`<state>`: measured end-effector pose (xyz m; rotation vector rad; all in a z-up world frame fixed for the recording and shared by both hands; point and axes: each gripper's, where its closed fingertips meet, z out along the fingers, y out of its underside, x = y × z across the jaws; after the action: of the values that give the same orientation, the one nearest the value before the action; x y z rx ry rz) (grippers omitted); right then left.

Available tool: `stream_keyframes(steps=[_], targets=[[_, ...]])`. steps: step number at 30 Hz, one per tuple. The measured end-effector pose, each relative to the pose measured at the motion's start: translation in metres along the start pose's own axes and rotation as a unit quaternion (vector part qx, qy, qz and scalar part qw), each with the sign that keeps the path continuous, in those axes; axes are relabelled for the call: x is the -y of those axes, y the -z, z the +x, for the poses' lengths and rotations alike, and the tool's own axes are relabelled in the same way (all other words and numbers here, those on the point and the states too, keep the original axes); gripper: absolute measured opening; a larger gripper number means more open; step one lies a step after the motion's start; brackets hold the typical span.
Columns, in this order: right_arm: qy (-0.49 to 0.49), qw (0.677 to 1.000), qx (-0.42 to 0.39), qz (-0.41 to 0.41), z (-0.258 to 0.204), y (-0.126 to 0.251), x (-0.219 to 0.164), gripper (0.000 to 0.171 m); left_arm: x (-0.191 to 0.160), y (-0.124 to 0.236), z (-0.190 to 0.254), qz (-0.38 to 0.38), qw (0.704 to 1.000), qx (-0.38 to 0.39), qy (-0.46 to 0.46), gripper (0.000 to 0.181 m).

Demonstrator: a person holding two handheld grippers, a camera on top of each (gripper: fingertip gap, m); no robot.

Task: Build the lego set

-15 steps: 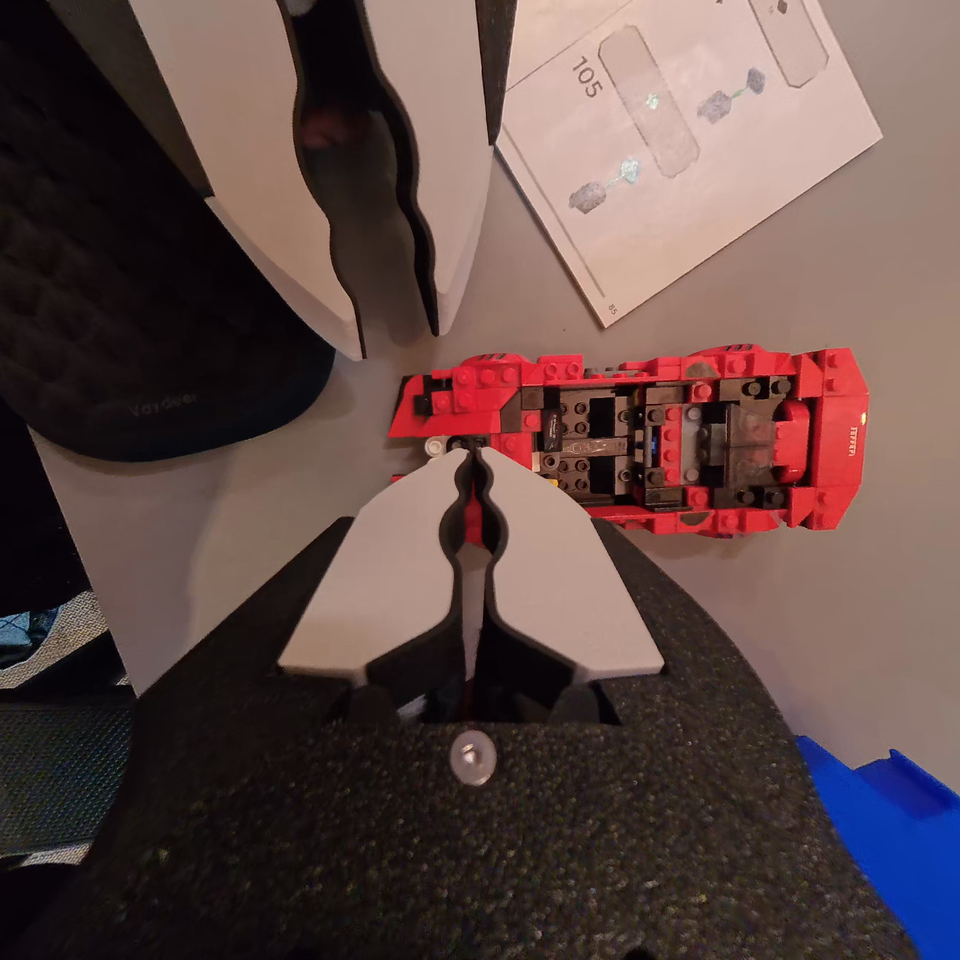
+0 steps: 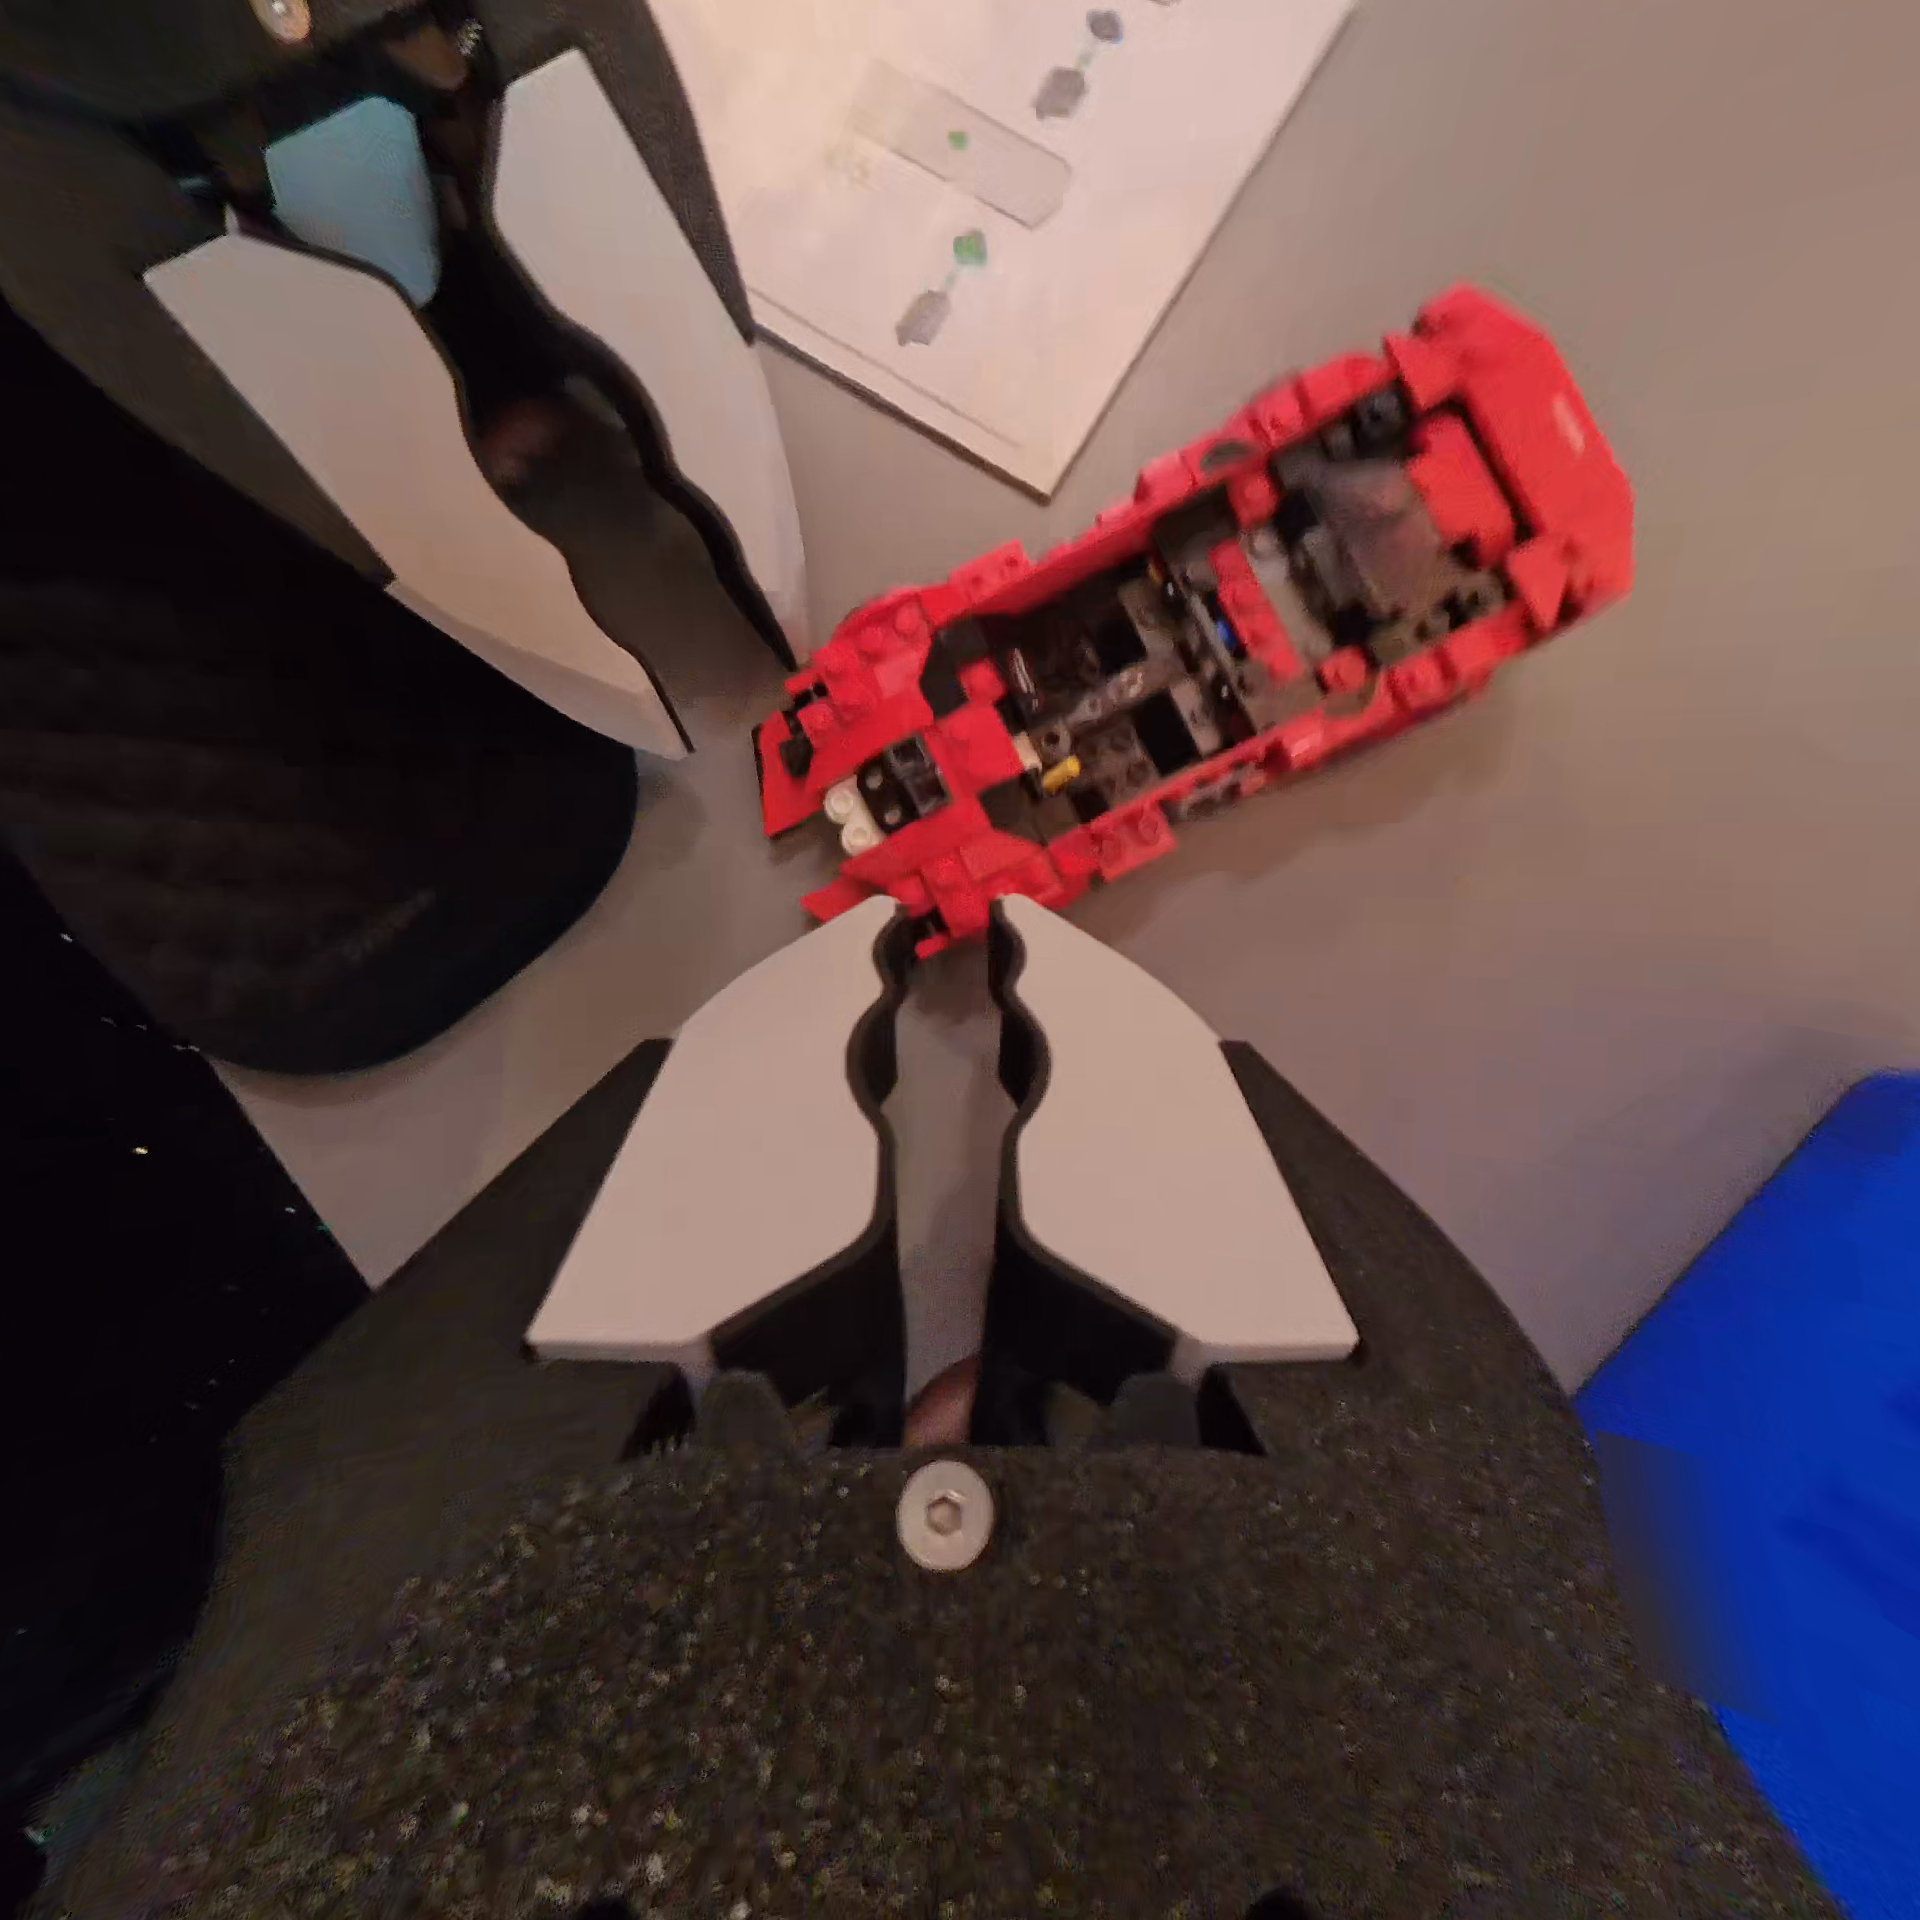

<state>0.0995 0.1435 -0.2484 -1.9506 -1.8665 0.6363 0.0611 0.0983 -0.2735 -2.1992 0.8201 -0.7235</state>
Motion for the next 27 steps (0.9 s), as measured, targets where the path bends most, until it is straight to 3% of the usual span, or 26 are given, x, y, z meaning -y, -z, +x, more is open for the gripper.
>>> stream_keyframes(steps=[4,11,17,22,27], targets=[[-0.081,0.996,0.009,0.023,-0.003,0.001,-0.017,0.026,0.001,-0.006,0.004,-0.015,1.000,-0.004,-0.017,0.028],[-0.102,0.994,-0.017,0.032,-0.001,0.008,-0.033,0.034,0.018,-0.030,0.023,-0.033,0.997,-0.039,-0.061,0.029],[-0.131,0.983,-0.073,0.104,0.013,0.020,-0.020,0.000,0.029,-0.029,0.030,-0.007,0.997,-0.066,-0.048,0.028],[-0.165,0.977,-0.089,0.099,0.016,0.008,-0.007,0.000,0.027,-0.022,0.011,0.031,0.999,-0.019,-0.032,0.028],[-0.190,0.971,-0.127,0.073,0.019,0.005,-0.005,0.000,0.031,-0.019,0.008,0.048,0.998,-0.031,-0.003,0.027]])
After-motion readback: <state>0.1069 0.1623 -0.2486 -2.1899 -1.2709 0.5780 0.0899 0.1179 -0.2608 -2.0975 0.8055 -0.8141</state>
